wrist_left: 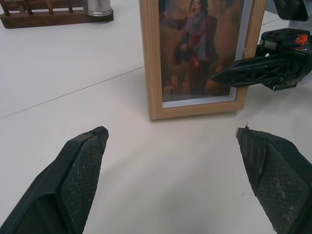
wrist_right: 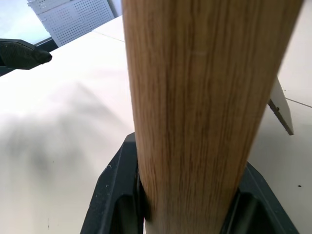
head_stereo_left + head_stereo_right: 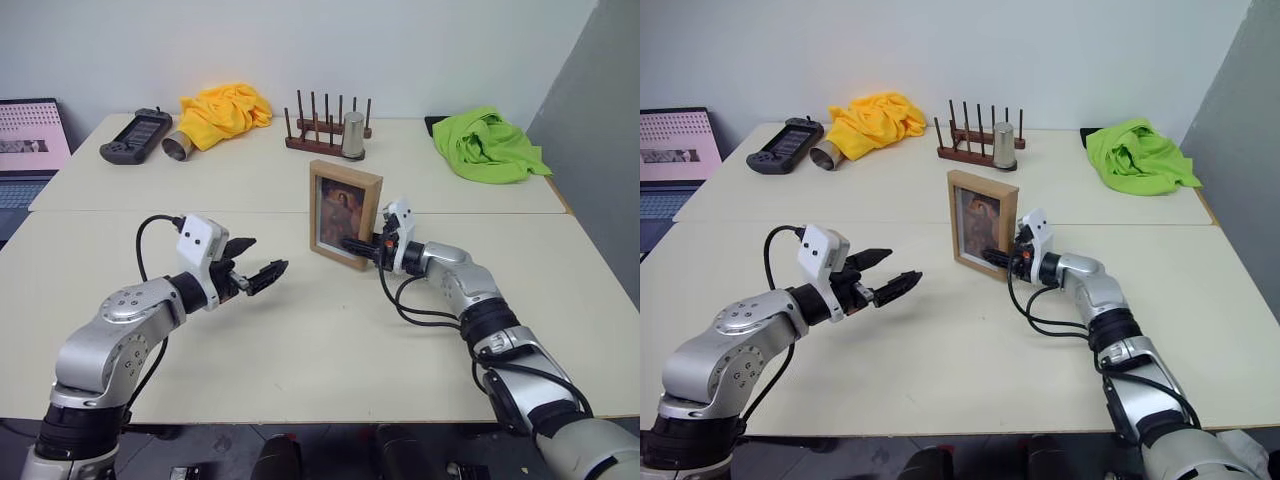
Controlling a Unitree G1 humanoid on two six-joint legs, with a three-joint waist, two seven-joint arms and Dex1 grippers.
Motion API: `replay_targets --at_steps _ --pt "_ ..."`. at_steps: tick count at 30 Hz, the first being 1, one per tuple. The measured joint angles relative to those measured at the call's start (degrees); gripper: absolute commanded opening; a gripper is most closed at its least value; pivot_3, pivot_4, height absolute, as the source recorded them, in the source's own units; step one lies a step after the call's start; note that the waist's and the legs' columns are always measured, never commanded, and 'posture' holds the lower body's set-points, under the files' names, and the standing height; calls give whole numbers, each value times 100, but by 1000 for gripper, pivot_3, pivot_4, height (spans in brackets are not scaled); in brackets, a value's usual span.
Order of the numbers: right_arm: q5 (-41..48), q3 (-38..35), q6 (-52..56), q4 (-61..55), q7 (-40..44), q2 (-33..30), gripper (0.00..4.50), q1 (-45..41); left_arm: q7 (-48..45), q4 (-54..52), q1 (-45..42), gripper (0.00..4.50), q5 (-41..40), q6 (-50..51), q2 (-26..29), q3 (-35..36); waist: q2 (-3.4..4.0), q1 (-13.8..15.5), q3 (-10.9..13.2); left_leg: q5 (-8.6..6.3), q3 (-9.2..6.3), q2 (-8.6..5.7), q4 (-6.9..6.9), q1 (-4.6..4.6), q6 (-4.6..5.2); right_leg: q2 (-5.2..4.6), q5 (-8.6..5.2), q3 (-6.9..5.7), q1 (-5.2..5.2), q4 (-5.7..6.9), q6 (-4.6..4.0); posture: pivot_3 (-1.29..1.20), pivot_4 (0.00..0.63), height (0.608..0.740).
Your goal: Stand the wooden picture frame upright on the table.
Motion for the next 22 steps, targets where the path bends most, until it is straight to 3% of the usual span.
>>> replay_targets --at_steps 9,13,16,22 --pt "-240 -197 108 50 15 -33 4362 115 -125 314 -259 4500 120 1 -55 -1 0 -9 0 0 -1 -1 -1 -1 0 0 0 -2 0 0 0 0 150 740" --pt "-589 -188 154 -556 -145 -445 4448 660 -121 488 -292 4500 244 -42 -179 -24 0 35 0 0 -1 -2 0 -4 0 -2 0 -2 2 -6 0 0 150 740" --pt "-756 -238 351 -1653 -379 -900 4448 1373 -90 563 -248 4500 325 -94 -380 -63 1 91 0 0 -1 -3 -2 -7 0 -3 0 -3 2 -11 1 0 150 740" --pt "-367 -984 1601 -5017 -814 -1767 4448 3059 -130 735 -205 4500 354 52 -431 -71 1 83 0 0 -3 3 -6 -2 0 4 -1 0 4 -11 2 0 150 740"
